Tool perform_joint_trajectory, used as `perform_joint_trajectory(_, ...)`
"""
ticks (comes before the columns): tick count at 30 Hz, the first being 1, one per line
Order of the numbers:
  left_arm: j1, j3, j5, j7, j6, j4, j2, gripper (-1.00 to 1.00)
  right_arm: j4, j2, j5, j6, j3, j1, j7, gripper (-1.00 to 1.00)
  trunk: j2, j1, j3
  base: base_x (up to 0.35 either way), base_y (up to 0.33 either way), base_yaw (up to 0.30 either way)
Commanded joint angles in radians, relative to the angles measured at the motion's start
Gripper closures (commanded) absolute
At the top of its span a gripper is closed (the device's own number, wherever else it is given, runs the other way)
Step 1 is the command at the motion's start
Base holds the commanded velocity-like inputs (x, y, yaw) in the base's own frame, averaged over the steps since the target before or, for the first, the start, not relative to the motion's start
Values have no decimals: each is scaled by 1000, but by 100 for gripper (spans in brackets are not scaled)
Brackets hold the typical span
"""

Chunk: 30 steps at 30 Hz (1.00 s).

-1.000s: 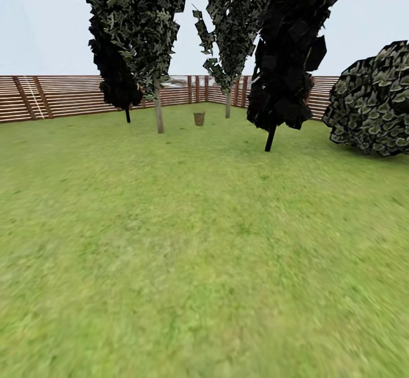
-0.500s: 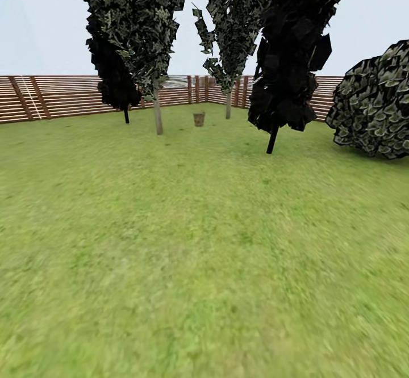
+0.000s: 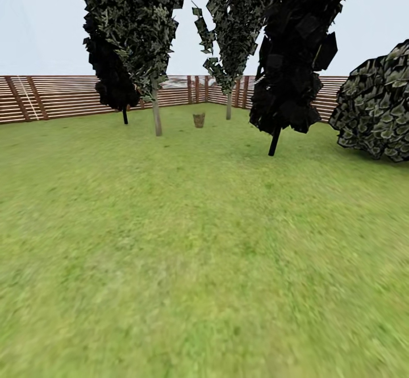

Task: Take the three Easter eggs out of the wicker basket on the lawn in the garden, then place them on the lawn next to a single tree (choose any tree) so that all three eggs are next to the same tree and none are left in the basket.

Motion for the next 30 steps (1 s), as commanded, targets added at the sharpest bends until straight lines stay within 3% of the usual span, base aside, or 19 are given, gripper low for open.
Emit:
perform_joint_trajectory(1,0,-8,-7,7,-3,0,0,-100,2,0,-4,-6,-7,0,0,-100,-1,1,-1,340,0,0)
perform_joint_trajectory(30,0,-8,-7,4,-3,0,0,-100,2,0,-4,-6,-7,0,0,-100,-1,1,-1,340,0,0)
